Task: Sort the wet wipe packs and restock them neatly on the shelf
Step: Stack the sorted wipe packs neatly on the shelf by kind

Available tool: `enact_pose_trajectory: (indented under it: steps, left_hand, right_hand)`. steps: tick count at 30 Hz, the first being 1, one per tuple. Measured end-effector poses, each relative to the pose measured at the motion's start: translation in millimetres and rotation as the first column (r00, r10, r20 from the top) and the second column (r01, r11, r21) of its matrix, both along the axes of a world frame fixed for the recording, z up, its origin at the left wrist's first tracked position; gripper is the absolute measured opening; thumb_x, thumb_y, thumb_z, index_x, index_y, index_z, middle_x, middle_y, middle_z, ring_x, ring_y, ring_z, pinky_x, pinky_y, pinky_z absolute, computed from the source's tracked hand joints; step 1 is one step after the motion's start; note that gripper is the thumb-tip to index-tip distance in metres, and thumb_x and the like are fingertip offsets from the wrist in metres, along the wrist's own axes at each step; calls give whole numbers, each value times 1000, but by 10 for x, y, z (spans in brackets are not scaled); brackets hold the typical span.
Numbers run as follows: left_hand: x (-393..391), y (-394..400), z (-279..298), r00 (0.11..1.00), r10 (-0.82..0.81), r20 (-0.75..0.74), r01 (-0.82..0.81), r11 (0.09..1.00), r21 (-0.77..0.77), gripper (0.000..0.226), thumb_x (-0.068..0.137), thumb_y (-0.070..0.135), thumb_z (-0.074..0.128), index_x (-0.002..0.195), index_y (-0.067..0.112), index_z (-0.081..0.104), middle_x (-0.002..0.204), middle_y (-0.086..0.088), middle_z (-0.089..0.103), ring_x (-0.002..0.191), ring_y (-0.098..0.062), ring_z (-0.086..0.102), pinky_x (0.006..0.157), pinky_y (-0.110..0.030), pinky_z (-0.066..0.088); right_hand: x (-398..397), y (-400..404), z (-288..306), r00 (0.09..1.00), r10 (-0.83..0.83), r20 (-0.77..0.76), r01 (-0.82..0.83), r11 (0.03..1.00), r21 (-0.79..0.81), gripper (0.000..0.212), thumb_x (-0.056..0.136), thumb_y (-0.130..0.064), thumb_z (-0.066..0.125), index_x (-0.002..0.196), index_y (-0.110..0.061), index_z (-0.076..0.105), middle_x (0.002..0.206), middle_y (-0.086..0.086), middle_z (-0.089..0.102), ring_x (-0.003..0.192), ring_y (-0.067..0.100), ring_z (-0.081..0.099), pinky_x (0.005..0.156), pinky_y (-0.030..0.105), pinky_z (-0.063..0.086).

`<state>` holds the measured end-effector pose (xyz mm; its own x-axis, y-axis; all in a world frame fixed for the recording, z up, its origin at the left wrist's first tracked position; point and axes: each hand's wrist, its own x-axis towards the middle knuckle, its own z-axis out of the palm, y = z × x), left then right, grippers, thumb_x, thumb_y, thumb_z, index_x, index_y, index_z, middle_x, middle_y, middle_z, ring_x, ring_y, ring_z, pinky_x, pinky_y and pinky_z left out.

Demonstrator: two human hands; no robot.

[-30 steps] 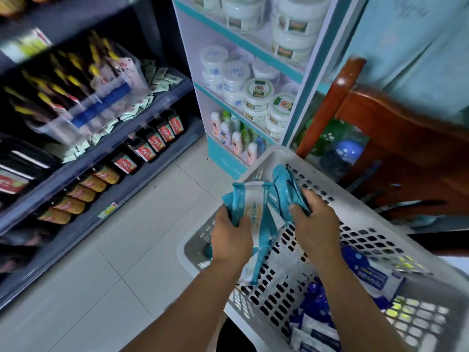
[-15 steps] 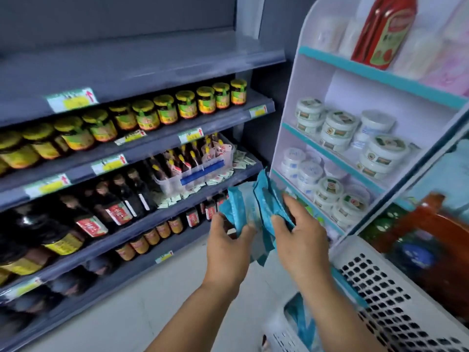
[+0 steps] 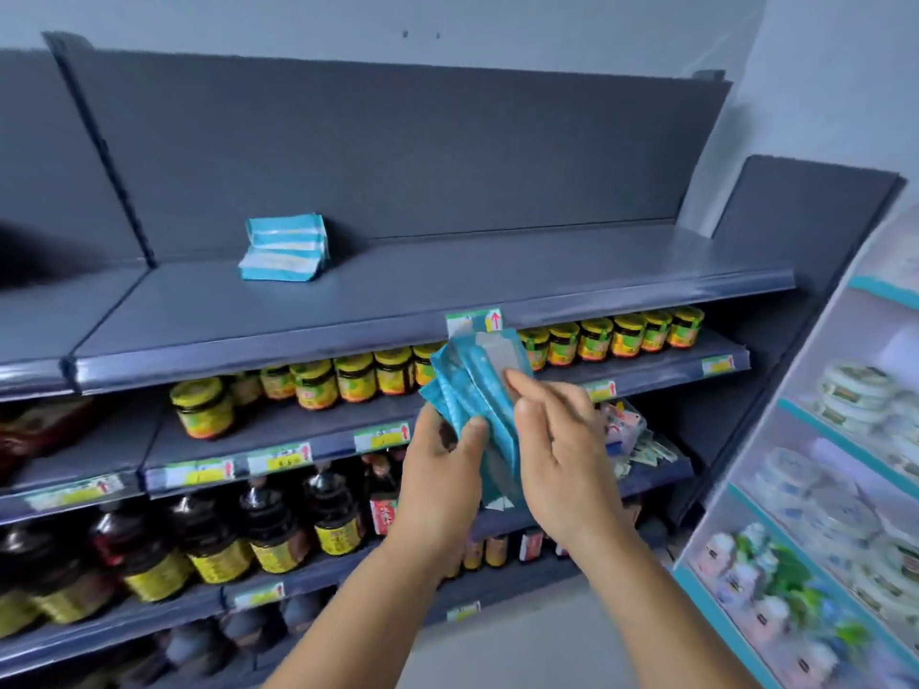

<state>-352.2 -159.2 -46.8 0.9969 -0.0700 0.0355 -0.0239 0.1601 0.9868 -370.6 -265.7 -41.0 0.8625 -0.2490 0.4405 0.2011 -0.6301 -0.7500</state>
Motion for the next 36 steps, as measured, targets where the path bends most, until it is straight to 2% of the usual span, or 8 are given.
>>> enact_pose_trajectory:
  steps: [5, 13, 17, 20, 25, 31, 34, 36]
  left_hand:
    - [288, 453, 177, 1000, 5, 3, -4, 994, -107, 22, 100, 13, 46, 115, 23, 59, 109, -5, 69, 100, -25, 67, 88, -45, 54]
    - [1001, 849, 443, 987, 160, 26, -153, 975, -163, 26, 86, 23, 68, 109, 19, 60, 100, -3, 72, 86, -17, 71, 67, -32, 59]
    - [1539, 936, 549, 984, 171, -41, -176, 952, -249, 25, 88, 23, 65, 112, 18, 60, 103, -5, 72, 91, -25, 71, 76, -47, 58]
    - [1920, 998, 628, 989, 134, -59, -145, 941, -304, 24, 91, 23, 61, 114, 18, 60, 107, -7, 71, 97, -29, 69, 83, -57, 54]
    - [2381, 1179, 673, 991, 134, 24, -123, 959, -256, 41, 78, 26, 71, 117, 14, 61, 111, -6, 71, 102, -24, 68, 91, -46, 53]
    - [2728, 1818, 683, 904, 367, 219, -380, 925, 21, 88, 67, 28, 84, 137, 34, 32, 123, 19, 49, 116, 0, 50, 81, -10, 42]
    - [2910, 2148, 692, 921, 224, 318, -315, 909, 271, 95, 70, 15, 83, 144, 31, 25, 127, 19, 43, 119, 6, 42, 81, 3, 37]
    - [3040, 2291, 648, 956, 87, 281, -192, 908, 371, 100, 64, 16, 88, 143, 28, 27, 133, 14, 44, 121, 3, 44, 94, -8, 41]
  right_hand:
    - [442, 308, 242, 984, 178, -1, -177, 980, 88, 26, 94, -25, 53, 106, -48, 54, 114, -12, 40, 106, -12, 42, 80, -8, 26]
    - [1350, 692, 463, 942, 333, 47, -336, 936, 103, 30, 84, -25, 68, 101, -46, 54, 113, -25, 47, 104, -3, 52, 85, 19, 44]
    - [1888, 785, 567, 935, 353, 23, -342, 885, 315, 57, 78, -30, 75, 119, -49, 41, 120, -18, 53, 108, 1, 56, 87, 25, 46]
    - [2309, 815, 634, 868, 482, -117, -336, 745, 577, 78, 68, -34, 82, 133, -33, 40, 116, -9, 63, 103, 9, 63, 86, 30, 51]
    - [2848, 927, 736, 738, 674, -23, -483, 551, 680, 47, 67, -18, 77, 112, -13, 63, 103, 7, 73, 89, 19, 69, 74, 29, 53]
    - [3330, 1102, 762, 763, 642, -73, -556, 711, 430, 40, 74, -5, 78, 106, -24, 63, 95, -2, 73, 85, 16, 69, 72, 27, 54]
    - [3543, 1236, 743, 800, 590, -113, -574, 806, 141, 46, 68, -13, 83, 103, -32, 61, 95, -8, 70, 83, 8, 66, 72, 21, 53]
    - [3665, 1353, 699, 804, 574, -153, -585, 810, -35, 52, 62, -26, 82, 107, -40, 59, 104, -11, 67, 91, 9, 64, 81, 28, 53]
